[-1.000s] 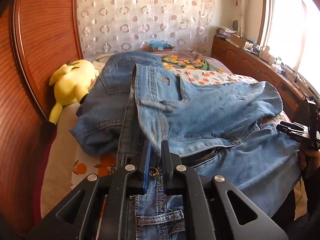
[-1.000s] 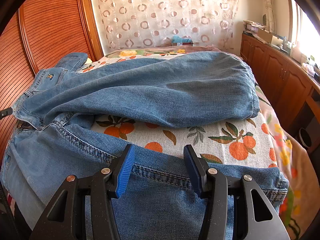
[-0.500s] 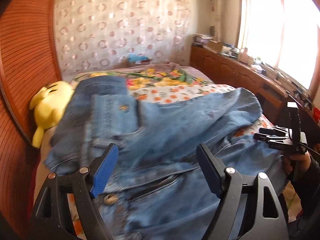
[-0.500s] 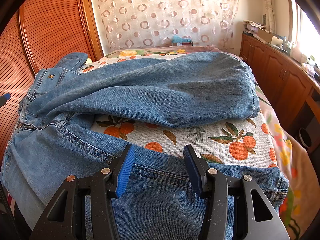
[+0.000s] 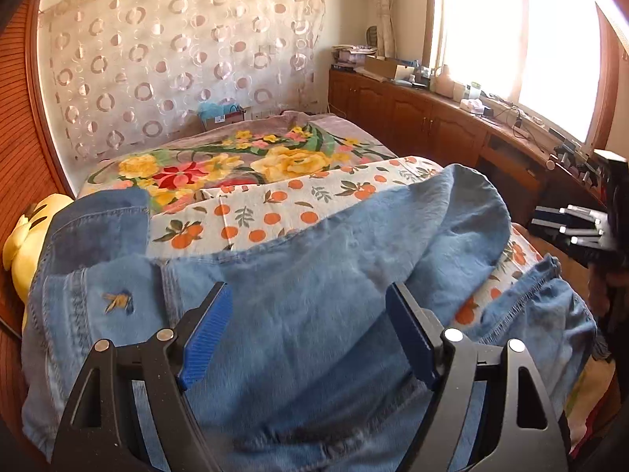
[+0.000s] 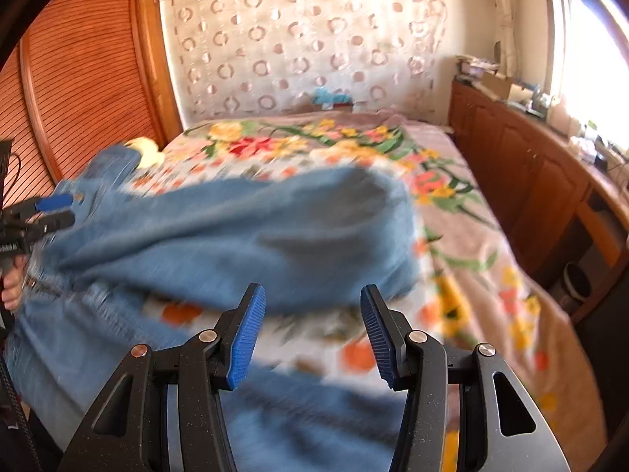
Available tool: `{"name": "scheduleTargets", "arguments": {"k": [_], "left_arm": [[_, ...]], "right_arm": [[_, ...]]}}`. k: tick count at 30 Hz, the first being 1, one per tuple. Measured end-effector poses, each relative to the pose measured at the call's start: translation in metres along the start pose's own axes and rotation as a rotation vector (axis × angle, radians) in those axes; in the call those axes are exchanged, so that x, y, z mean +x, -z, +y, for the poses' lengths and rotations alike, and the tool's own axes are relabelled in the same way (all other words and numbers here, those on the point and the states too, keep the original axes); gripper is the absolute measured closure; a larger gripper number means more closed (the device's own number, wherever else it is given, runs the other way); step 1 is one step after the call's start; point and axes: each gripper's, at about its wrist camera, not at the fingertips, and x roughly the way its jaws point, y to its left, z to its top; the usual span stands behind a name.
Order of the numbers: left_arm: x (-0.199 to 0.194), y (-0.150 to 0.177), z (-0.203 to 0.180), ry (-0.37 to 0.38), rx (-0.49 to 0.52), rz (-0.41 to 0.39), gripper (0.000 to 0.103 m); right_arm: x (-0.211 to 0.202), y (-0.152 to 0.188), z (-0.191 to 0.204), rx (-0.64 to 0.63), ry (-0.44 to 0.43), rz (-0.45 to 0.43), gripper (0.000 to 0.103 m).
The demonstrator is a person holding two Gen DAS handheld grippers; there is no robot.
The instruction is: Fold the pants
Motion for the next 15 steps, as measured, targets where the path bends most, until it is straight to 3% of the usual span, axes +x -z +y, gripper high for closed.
{"name": "scheduleTargets", "arguments": {"k": [4,15], "left_arm": [[0.017,-0.017,0.01,-0.029,0.007,0.014,0.022],[0.062,-0.035,0.036,-0.044,-0.032,0.062,0.022]], "right_arm": [[0.014,-0.033,-0.032,0.007,0.054,-0.012,0.051],[0.103,-0.083,-0.07,0.094,-0.007,0.091,0.051]]}}
